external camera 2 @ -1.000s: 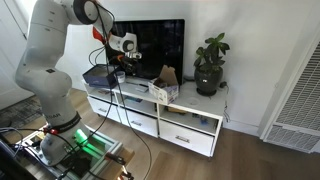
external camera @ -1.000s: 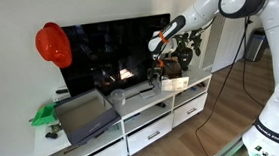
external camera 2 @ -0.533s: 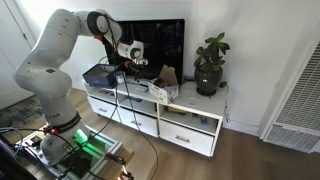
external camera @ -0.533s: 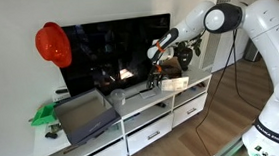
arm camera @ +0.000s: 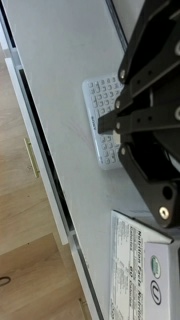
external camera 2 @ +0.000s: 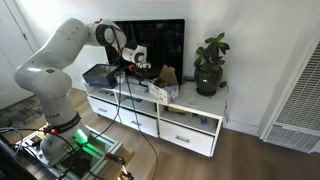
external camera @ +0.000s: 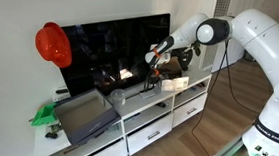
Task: Push the rightmost button on the white object on the tv stand
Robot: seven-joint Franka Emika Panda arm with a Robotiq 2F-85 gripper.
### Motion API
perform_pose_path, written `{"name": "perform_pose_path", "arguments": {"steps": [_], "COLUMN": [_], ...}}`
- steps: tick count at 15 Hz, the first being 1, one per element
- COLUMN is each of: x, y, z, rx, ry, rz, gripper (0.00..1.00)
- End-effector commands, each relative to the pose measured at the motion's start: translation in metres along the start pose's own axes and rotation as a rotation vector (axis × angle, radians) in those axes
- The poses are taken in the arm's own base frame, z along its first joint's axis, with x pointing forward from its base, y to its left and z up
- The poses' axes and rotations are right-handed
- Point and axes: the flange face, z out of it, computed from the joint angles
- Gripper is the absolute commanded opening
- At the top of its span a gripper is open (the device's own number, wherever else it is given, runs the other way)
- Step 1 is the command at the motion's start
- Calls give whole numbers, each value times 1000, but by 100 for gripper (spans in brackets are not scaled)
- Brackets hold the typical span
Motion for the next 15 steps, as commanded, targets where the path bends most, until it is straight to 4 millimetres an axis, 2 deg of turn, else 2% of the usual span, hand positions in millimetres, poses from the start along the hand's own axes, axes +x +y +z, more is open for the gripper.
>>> {"name": "perform_pose_path", "arguments": {"steps": [1,15], "x": [17,41], "y": [-5,-9], "z": [11,38], "rx": [-11,-82], "ry": [-11,-19], "rz": [11,76], "gripper": [1,1]}}
